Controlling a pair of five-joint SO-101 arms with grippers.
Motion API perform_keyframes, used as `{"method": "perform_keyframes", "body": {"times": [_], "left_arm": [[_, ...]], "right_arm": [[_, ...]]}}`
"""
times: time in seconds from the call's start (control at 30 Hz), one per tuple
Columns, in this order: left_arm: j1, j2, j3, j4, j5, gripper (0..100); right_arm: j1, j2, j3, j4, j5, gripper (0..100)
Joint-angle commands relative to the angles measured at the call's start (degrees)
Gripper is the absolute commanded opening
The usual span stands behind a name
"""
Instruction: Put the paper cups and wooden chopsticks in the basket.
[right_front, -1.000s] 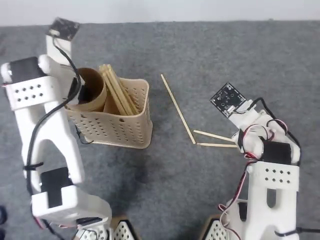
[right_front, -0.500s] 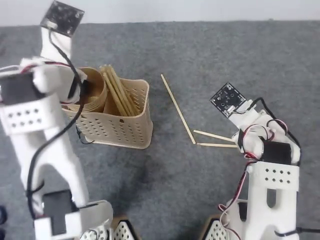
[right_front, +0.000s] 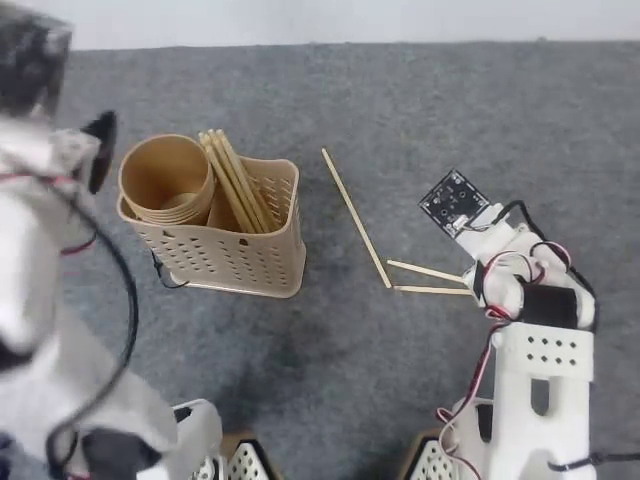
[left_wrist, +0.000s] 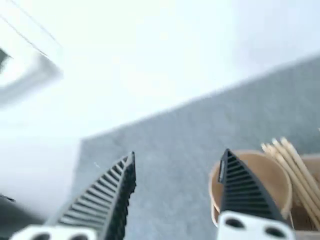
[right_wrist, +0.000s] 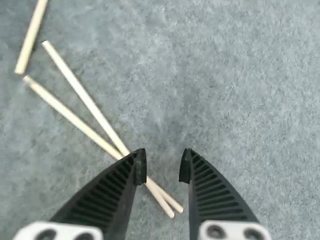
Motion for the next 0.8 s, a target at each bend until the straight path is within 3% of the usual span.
{"method": "perform_keyframes", "body": {"times": [0.0,0.2,0.37,0.43,0.57,0.77], "left_arm": [[-1.05,-3.78,-4.26,-0.70,3.78,25],[-1.23,-7.38,-3.91,1.05,13.80,25],[-0.79,-11.69,6.55,0.53,26.73,25],[0.62,-15.56,9.98,-1.58,29.71,25],[4.84,-26.81,17.80,-7.03,31.12,25],[7.91,-42.46,42.68,-17.05,30.95,25]], "right_arm": [[0.04,-1.45,2.20,-6.73,-0.62,12.2],[-0.04,-1.45,2.99,-9.01,-0.70,12.2],[-2.51,-1.45,2.37,-9.10,-1.23,12.2],[-3.47,-1.45,2.37,-10.77,-4.66,12.2],[-3.30,-1.45,2.37,-16.31,-13.63,12.2],[-3.74,-1.45,-1.23,-17.36,-22.95,12.2]]}}
